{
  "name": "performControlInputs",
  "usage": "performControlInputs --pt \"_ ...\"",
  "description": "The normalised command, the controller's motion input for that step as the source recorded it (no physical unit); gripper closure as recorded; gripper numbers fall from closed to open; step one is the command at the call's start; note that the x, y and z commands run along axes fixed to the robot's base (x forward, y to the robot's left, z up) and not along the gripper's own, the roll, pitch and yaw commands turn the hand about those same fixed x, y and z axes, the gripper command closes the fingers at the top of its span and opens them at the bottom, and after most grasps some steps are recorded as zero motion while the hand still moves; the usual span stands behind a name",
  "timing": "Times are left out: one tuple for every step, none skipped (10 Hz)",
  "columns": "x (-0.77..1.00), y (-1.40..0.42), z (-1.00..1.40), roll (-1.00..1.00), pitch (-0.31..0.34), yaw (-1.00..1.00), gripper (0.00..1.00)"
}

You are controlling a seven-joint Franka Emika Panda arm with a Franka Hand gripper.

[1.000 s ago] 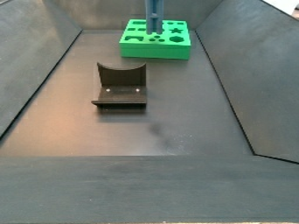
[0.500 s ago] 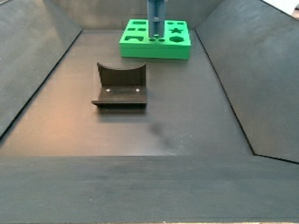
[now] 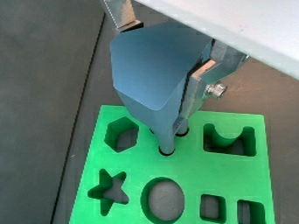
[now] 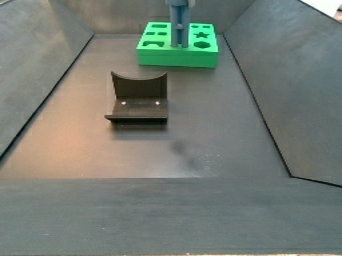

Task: Pick up the 3 prong object. Move up. Rotate the 3 prong object. Place the 3 prong object on the fixture. Regrasp the 3 prong object. Move to above the board. Insert the 3 prong object.
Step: Insert the 3 prong object.

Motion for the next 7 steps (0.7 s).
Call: performControlInputs --pt "0.00 -0.02 -0.19 0.00 -0.026 0.00 1.00" --pt "0.00 -0.08 -0.24 0.00 -0.030 0.00 1.00" --pt "0.00 -0.07 -0.31 0.00 -0.029 0.00 1.00" --pt "0.00 -0.08 -0.39 0.01 -0.037 0.00 1.00" --pt "0.00 -0.08 -0.62 0.08 -0.006 0.00 1.00" --pt "0.02 -0.04 -0.66 0.05 -0.026 0.00 1.00" --pt "0.05 0.00 -0.87 0.10 -0.023 0.00 1.00"
